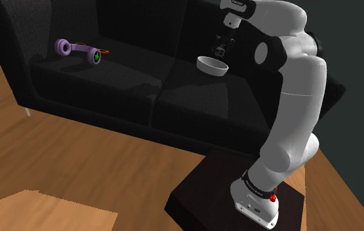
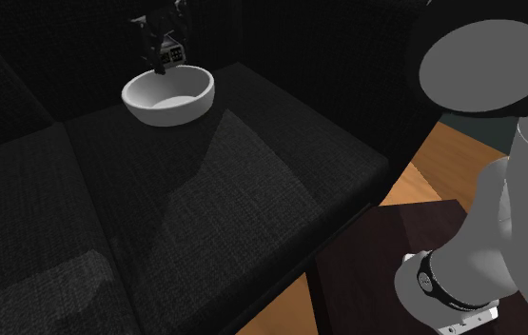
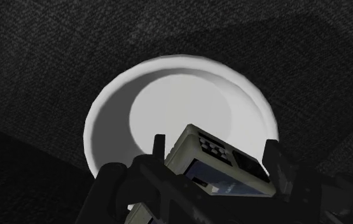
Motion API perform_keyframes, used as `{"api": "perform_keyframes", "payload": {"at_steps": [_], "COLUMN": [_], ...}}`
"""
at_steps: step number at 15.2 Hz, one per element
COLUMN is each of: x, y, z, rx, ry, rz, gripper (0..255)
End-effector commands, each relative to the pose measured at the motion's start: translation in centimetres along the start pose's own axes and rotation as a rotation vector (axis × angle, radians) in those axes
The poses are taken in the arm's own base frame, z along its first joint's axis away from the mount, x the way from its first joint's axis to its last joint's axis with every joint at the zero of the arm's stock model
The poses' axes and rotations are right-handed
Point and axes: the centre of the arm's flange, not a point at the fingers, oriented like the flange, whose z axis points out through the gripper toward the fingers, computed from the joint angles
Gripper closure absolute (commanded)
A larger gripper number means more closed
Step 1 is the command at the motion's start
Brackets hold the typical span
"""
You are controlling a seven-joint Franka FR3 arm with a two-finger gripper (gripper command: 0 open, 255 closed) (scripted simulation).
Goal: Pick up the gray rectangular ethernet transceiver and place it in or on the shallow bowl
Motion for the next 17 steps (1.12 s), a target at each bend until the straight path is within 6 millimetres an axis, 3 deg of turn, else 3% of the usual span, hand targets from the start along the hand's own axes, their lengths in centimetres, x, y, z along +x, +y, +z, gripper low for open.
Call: {"api": "perform_keyframes", "payload": {"at_steps": [1,11,17], "x": [0.8,0.6,0.6], "y": [0.2,0.1,0.1], "z": [0.6,6.1,6.1], "rx": [0.001,0.001,0.001], "ry": [0.0,0.0,0.0], "rz": [-0.003,-0.003,-0.003], "gripper": [255,255,255]}}
